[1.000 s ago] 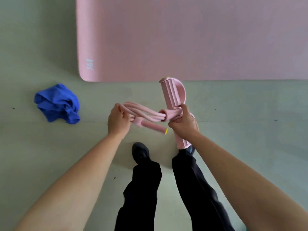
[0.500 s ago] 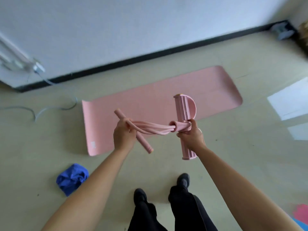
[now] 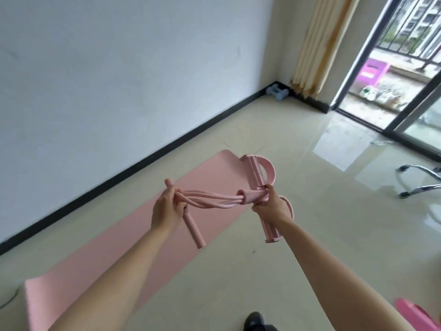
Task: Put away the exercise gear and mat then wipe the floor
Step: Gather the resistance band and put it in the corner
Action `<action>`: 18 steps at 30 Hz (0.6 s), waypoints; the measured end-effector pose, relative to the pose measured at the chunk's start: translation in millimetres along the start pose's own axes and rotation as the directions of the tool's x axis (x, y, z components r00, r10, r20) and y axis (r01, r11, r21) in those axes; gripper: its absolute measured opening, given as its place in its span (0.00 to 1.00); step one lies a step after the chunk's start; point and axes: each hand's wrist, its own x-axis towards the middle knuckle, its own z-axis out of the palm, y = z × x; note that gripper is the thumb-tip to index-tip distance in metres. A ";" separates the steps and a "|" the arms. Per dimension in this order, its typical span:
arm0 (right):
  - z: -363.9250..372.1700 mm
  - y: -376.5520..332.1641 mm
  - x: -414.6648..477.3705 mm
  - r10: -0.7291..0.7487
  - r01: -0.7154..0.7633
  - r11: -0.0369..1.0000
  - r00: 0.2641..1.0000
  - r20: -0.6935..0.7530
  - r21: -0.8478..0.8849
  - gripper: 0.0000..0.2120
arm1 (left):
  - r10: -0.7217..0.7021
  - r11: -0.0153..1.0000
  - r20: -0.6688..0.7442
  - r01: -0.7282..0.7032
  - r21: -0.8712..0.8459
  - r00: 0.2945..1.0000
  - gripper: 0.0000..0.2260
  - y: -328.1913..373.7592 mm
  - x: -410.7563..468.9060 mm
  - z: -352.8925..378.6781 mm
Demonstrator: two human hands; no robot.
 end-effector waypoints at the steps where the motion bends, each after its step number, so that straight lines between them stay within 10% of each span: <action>1: -21.2 1.7 15.1 -0.009 0.009 1.000 1.000 0.008 0.001 0.35 | 0.002 0.999 0.000 -0.002 -0.033 1.000 0.10 24.3 17.9 12.4; 18: -238.1 -16.7 358.0 0.066 -0.044 0.975 0.993 -0.096 0.217 0.35 | 0.164 0.958 0.011 -0.157 -0.242 0.986 0.07 285.1 373.7 215.2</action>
